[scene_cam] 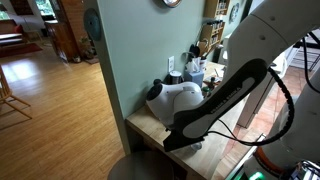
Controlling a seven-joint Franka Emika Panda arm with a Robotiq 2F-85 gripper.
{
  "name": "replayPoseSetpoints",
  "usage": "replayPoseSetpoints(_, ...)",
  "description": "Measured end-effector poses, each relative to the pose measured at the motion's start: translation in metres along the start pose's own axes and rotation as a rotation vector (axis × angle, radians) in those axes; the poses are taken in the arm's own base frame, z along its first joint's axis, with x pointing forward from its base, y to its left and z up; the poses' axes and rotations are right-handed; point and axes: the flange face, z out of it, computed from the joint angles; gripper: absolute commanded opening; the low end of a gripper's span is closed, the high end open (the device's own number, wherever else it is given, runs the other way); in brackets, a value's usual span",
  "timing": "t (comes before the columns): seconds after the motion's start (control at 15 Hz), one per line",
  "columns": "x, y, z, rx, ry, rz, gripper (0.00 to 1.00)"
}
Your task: Move the silver cooking spoon to the bottom-left corner of the counter
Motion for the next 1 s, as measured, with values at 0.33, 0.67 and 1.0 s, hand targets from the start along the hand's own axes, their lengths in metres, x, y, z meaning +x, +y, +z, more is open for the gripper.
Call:
replayPoseSetpoints(0.33, 0.0, -0.005, -0.001, 0.003, -0.007, -0.01, 0.62)
replayPoseSetpoints(0.67, 0.012, -0.005, -0.013, 0.068, -0.032, -0.005, 0.99)
replayPoseSetpoints(1.0, 0.063, 0.032, -0.047, 0.229, -0.249, 0.065, 1.0)
